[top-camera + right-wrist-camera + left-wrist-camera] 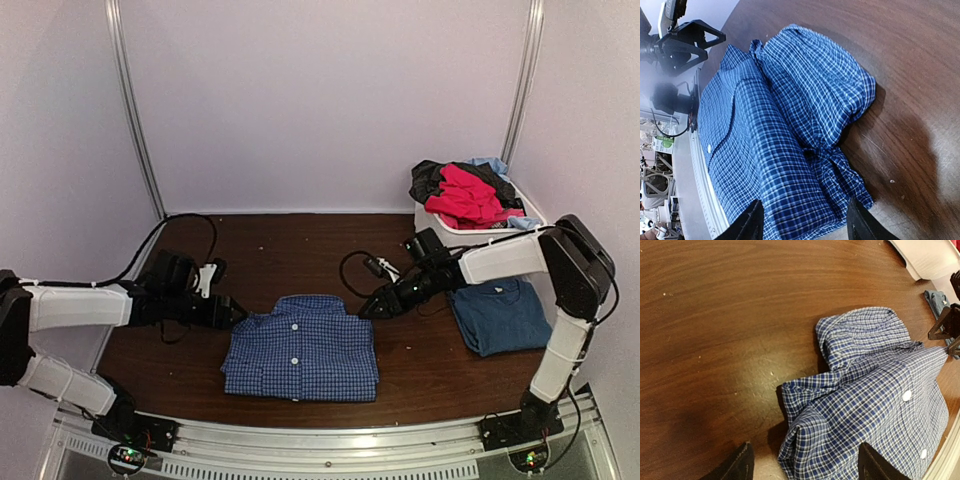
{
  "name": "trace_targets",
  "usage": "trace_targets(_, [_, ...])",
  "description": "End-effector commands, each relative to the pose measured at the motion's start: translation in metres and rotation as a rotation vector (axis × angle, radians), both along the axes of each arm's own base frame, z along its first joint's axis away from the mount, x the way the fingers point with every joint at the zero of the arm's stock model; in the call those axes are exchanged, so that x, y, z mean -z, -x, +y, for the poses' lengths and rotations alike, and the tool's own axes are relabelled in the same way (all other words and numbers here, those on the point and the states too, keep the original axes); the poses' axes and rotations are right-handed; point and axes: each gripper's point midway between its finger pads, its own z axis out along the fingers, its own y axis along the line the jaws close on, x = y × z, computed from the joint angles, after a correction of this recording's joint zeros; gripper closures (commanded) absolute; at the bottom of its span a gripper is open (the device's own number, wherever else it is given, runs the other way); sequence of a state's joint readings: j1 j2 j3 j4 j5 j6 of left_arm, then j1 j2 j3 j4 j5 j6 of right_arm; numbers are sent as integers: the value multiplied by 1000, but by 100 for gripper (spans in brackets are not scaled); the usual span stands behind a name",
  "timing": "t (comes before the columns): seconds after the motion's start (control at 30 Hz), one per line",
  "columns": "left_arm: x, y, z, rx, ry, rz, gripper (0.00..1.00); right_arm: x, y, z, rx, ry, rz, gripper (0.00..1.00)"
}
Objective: Fold and stack the mixed laundry pile
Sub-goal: Adjust the square-folded shirt at the center of the board.
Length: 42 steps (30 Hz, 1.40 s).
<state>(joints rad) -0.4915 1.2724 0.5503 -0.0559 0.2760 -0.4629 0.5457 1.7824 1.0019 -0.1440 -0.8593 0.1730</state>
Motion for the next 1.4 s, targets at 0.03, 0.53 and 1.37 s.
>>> trace_targets(0.03, [20, -3, -5, -9, 5, 80, 31, 14, 5, 9, -72, -14, 18, 44])
trace_targets(0.53, [1, -29, 4, -97, 62, -9, 100, 12, -2, -7, -21, 46, -4, 100])
trace_targets(1.37, [-72, -52, 2, -31, 141, -220, 100, -27, -14, -24, 66, 33, -36, 100])
